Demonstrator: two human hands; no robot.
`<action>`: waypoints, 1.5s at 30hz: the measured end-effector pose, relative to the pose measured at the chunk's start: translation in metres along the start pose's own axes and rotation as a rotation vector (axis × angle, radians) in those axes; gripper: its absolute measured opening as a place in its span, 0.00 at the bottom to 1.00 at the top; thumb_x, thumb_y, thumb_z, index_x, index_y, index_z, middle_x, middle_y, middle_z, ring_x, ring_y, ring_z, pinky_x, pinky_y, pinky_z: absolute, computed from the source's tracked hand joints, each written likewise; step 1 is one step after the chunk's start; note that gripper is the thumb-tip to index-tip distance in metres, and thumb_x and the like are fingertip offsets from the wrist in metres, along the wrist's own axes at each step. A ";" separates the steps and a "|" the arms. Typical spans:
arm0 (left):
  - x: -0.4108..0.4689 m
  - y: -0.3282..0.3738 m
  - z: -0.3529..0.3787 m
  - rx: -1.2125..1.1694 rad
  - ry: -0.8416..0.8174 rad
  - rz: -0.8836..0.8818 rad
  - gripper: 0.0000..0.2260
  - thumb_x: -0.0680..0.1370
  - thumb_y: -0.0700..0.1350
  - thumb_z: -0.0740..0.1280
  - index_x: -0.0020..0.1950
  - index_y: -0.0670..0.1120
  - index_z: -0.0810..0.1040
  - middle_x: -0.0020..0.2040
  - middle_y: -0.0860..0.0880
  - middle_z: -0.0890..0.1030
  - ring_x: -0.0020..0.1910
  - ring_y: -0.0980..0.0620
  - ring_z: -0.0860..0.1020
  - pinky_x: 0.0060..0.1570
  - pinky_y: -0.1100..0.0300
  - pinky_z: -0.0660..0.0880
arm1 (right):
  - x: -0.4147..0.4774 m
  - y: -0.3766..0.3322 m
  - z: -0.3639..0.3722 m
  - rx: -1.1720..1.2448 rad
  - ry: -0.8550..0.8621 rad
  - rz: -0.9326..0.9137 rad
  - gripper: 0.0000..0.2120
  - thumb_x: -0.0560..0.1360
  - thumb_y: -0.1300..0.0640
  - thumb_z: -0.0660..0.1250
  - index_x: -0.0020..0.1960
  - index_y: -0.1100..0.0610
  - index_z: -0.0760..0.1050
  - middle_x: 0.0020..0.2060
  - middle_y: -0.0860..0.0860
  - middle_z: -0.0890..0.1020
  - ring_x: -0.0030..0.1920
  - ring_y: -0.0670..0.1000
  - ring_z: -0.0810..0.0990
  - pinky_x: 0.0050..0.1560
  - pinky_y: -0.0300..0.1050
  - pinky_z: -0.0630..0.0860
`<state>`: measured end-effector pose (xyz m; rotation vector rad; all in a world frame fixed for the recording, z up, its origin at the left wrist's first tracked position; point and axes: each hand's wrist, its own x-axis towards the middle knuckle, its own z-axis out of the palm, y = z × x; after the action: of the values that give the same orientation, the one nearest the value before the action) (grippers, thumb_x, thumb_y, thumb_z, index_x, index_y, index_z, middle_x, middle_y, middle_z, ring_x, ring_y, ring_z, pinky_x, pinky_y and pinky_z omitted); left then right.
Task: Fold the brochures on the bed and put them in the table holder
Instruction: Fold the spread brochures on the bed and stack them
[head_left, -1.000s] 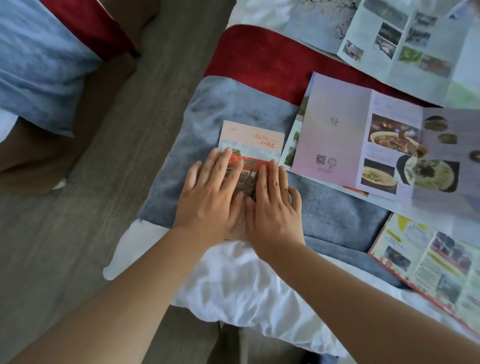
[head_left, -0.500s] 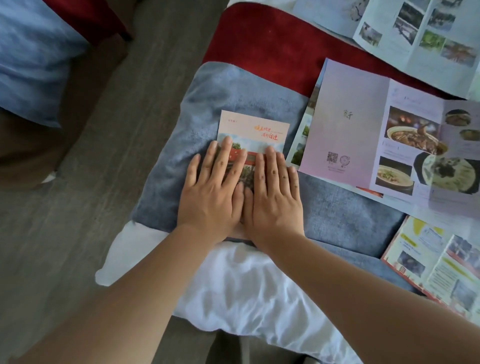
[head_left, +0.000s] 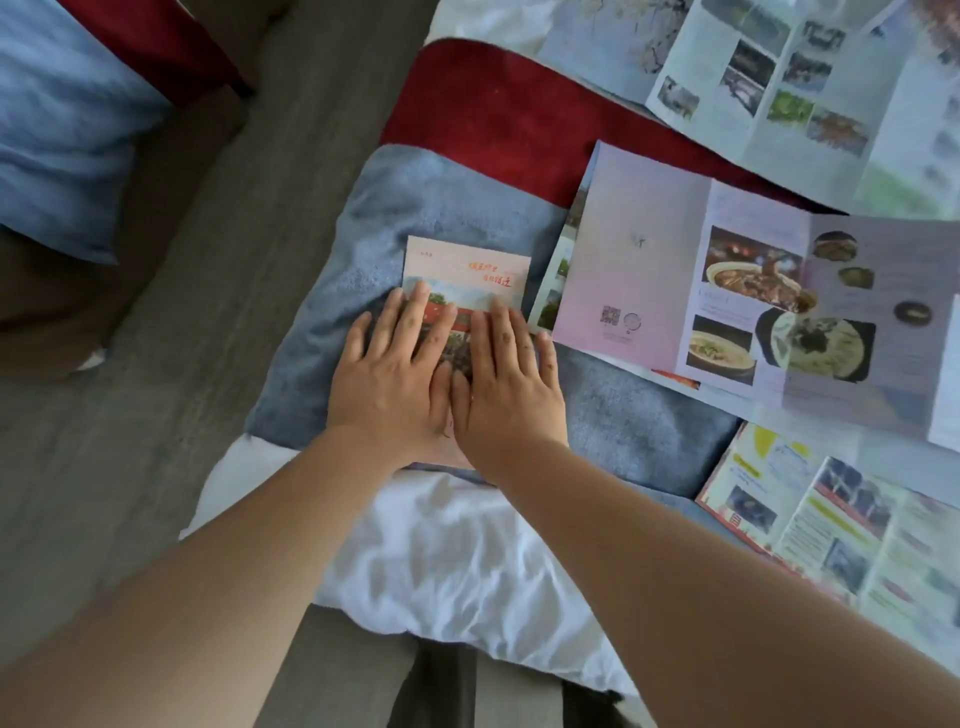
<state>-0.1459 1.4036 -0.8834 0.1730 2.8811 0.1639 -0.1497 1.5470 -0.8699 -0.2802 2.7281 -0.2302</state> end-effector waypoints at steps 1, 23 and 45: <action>0.000 0.002 -0.008 0.017 -0.034 -0.002 0.28 0.83 0.56 0.49 0.83 0.52 0.55 0.84 0.45 0.49 0.83 0.44 0.50 0.79 0.44 0.51 | -0.002 0.004 -0.008 0.017 0.001 -0.028 0.32 0.85 0.45 0.46 0.84 0.57 0.44 0.84 0.54 0.45 0.83 0.51 0.39 0.81 0.52 0.34; 0.029 0.209 -0.052 0.054 -0.130 0.014 0.33 0.81 0.68 0.47 0.83 0.57 0.44 0.84 0.44 0.43 0.82 0.41 0.47 0.78 0.41 0.56 | -0.100 0.286 -0.101 -0.044 0.057 0.141 0.30 0.84 0.47 0.53 0.84 0.49 0.50 0.83 0.55 0.39 0.81 0.59 0.30 0.81 0.57 0.35; 0.094 0.272 -0.010 0.030 -0.079 -0.142 0.42 0.73 0.79 0.41 0.80 0.59 0.32 0.83 0.42 0.36 0.81 0.35 0.41 0.76 0.36 0.47 | -0.105 0.415 -0.069 -0.081 0.056 0.143 0.34 0.82 0.33 0.42 0.84 0.43 0.39 0.81 0.60 0.34 0.81 0.61 0.34 0.82 0.59 0.42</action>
<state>-0.2112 1.6832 -0.8623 -0.0200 2.8052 0.0859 -0.1497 1.9804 -0.8513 -0.1015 2.8015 -0.0889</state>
